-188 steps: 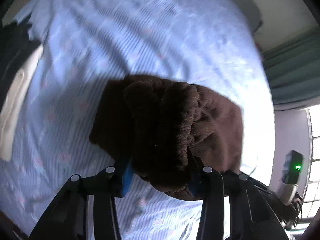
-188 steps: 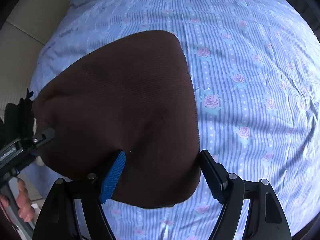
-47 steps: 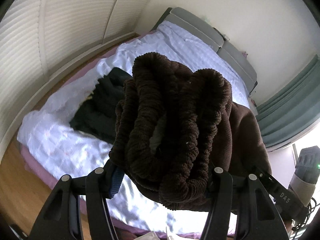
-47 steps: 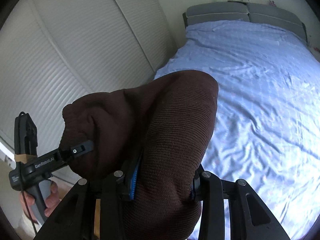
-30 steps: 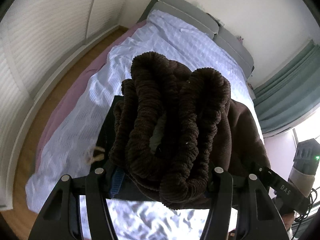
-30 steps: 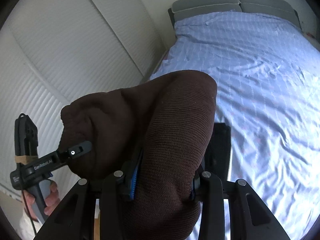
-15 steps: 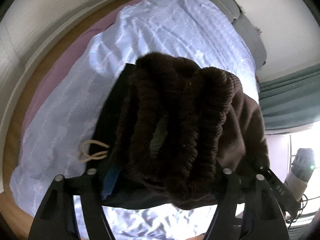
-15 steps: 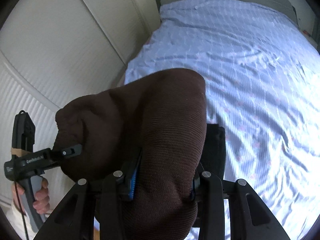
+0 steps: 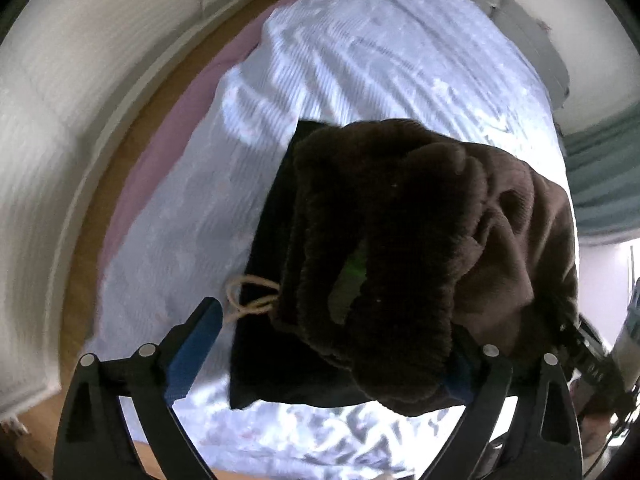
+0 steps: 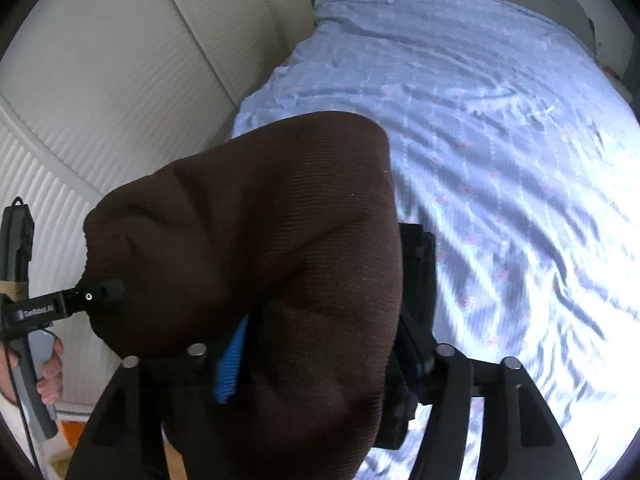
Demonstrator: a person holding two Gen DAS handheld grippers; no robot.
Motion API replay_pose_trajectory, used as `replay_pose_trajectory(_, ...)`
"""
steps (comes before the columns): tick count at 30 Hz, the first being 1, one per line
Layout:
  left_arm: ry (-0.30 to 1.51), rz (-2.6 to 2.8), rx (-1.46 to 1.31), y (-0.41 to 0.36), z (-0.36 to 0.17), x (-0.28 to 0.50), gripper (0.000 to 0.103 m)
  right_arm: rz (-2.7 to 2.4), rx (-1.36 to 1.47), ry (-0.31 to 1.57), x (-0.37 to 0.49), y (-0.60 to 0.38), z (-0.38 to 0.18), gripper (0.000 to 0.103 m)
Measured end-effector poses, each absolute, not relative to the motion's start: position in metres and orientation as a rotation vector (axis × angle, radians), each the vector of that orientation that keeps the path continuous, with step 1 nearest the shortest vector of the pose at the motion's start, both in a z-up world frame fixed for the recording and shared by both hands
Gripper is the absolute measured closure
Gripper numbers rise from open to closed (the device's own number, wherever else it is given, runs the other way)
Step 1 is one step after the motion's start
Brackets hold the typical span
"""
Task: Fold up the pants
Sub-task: 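Lower the bundle onto the dark clothes stack and open both tools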
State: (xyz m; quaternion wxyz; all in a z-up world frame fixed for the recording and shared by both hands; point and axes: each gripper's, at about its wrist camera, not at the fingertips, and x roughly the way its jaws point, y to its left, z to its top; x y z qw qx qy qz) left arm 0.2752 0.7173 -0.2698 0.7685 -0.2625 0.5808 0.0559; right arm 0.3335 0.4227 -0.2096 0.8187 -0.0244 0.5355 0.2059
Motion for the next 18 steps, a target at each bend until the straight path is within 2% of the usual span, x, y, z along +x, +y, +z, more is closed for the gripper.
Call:
replay_pose_trajectory(4,1.230,0.145,-0.589,0.715,-0.261,0.268,0.009,0.427,-0.050,1.130,0.331,0.422,-0.207,0.038)
replay_pose_trajectory(6,1.201,0.154,-0.553,0.709,-0.247,0.262,0.017,0.434,-0.024,1.122,0.328,0.418,-0.202,0.037)
replay_pose_trajectory(11,1.105,0.172,-0.365,0.679,-0.204,0.235,0.017,0.428,-0.012,1.100,0.310,0.409,-0.193,0.035)
replay_pose_trajectory(18,1.014,0.166,-0.239,0.638,-0.165,0.193,0.017,0.445,0.049,1.049,0.265,0.378,-0.168,0.035)
